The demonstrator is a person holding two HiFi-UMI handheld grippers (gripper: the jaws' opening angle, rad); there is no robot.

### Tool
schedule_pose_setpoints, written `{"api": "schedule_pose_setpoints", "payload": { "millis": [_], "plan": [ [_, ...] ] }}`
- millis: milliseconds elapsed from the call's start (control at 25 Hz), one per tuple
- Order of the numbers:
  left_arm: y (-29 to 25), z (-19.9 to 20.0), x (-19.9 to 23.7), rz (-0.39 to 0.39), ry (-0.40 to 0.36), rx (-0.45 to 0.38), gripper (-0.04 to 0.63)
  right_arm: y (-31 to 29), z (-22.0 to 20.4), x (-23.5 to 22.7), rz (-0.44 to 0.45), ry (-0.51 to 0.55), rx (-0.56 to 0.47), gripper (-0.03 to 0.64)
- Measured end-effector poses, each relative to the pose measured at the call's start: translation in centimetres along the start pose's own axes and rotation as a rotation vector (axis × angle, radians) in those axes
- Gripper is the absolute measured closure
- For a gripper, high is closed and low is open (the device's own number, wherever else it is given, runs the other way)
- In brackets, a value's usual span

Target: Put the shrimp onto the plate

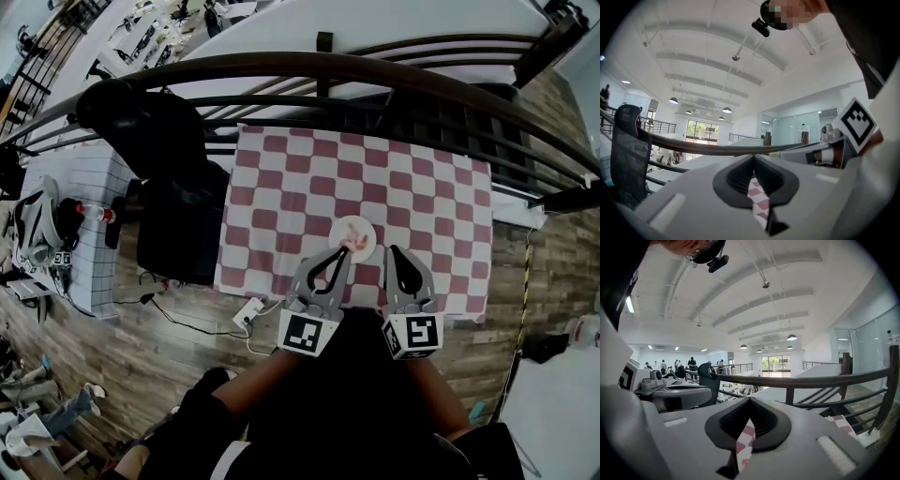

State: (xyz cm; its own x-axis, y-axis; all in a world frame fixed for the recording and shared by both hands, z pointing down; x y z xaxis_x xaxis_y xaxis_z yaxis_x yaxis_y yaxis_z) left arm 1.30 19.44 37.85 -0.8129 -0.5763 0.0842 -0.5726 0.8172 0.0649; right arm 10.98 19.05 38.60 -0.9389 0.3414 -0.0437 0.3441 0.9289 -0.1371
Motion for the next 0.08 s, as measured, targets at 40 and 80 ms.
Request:
{"api": "schedule_pose_setpoints", "payload": {
  "millis": [40,80],
  "plan": [
    [0.01,-0.06,-0.05,-0.001,-0.001,0.0,0.588,0.04,-0.05,-0.01,0.0,-0.001,0.0,0.62],
    [0.03,-0.13,-0.11,-0.002,-0.001,0.0,0.588,0.09,-0.11,-0.02,0.0,-0.001,0.0,0.62]
  ]
}}
Point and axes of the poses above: the fingertips, and each gripper's own axes: y backward along the fingers, x to its left, z out of its top, the point moved 1 cm from there along y, backward along the fingers, and after that the axes turned 8 degrees about -x, right-handed, at the moved point
